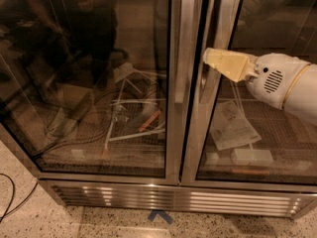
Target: Open top drawer
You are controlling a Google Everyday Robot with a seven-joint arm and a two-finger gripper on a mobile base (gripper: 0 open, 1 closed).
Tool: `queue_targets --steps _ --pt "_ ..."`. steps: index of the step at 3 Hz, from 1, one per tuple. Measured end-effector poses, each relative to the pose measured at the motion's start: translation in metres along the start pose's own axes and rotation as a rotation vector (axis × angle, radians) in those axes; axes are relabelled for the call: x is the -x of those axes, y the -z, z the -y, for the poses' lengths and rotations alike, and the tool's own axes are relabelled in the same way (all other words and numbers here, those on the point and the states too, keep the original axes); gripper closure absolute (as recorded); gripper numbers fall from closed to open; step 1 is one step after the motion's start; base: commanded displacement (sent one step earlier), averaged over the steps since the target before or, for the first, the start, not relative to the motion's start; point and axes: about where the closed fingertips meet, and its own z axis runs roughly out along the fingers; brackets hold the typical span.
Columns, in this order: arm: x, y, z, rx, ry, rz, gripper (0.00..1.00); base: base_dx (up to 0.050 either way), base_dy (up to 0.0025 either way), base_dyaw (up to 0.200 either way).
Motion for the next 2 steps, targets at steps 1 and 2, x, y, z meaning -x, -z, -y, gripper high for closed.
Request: queue_targets --steps 1,2 --pt "-0.0008 0.0019 -0.002 -0.002 0.004 -0.003 0.0 0.0 0.0 0.0" --pt "-0.0036 0.0039 -0.0084 -0.002 0.004 -0.003 0.0 0.0 0.0 0.0"
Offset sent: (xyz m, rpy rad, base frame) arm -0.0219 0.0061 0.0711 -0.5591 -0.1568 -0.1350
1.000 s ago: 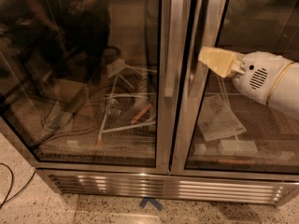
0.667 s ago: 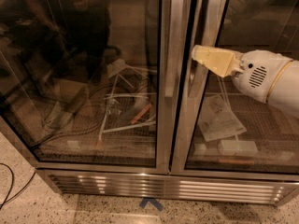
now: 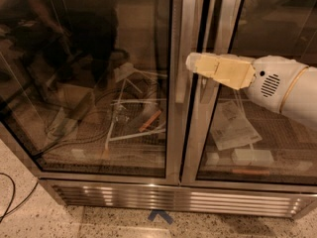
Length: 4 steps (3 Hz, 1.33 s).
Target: Open top drawer
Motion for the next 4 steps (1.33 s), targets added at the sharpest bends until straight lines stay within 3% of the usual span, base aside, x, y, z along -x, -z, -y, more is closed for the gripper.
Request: queue_targets --steps 1,3,4 --pt "-0.001 0.001 -0.003 0.0 0.0 0.0 0.0 0.0 0.0 0.0" --pt "0.009 0.006 -0.05 -0.041 0.236 -0.059 0.0 0.0 0.0 0.0" --pt "0.009 0.005 -0.034 -0.073 0.247 -0.076 0.0 0.0 0.0 0.0"
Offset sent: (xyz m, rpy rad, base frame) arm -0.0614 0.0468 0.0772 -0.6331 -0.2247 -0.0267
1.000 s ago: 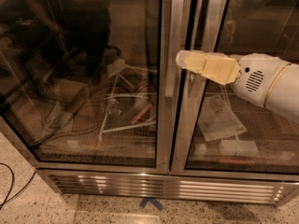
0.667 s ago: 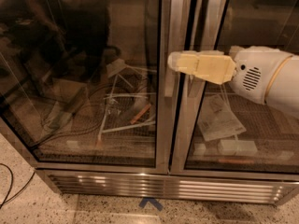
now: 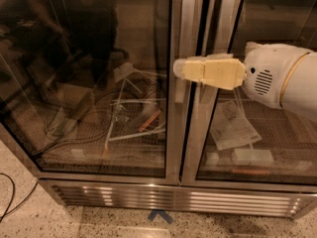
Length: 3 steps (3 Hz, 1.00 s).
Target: Open top drawer
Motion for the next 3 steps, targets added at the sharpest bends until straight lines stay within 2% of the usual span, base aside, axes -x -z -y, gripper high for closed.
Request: queue_targets --steps 1,2,3 --pt "0.016 0.0 0.01 -0.089 0.062 0.006 0.0 0.0 0.0 0.0" --pt "0.041 -0.01 0.003 -0.201 0.181 0.05 0.0 0.0 0.0 0.0" --pt "0.067 0.0 -0.027 -0.244 0.279 0.107 0.0 0.0 0.0 0.0"
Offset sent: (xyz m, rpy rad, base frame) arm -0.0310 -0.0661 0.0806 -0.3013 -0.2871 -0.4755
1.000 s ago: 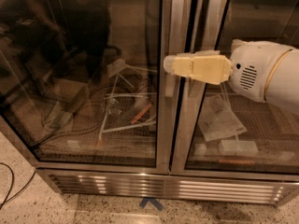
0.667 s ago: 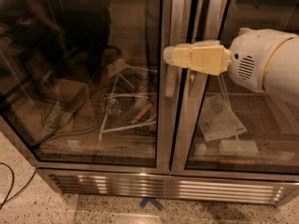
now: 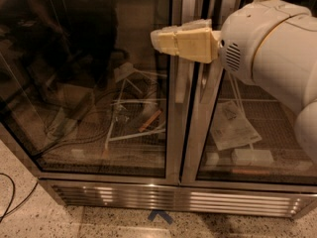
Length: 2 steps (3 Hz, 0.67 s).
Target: Open top drawer
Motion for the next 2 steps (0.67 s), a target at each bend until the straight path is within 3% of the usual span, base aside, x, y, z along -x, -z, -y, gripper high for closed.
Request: queue_targets --steps 1,2 --pt "0.0 0.0 0.0 0.0 0.0 0.0 0.0 0.0 0.0 0.0" --pt "0.0 0.0 0.0 0.0 0.0 0.0 0.18 0.0 0.0 0.0"
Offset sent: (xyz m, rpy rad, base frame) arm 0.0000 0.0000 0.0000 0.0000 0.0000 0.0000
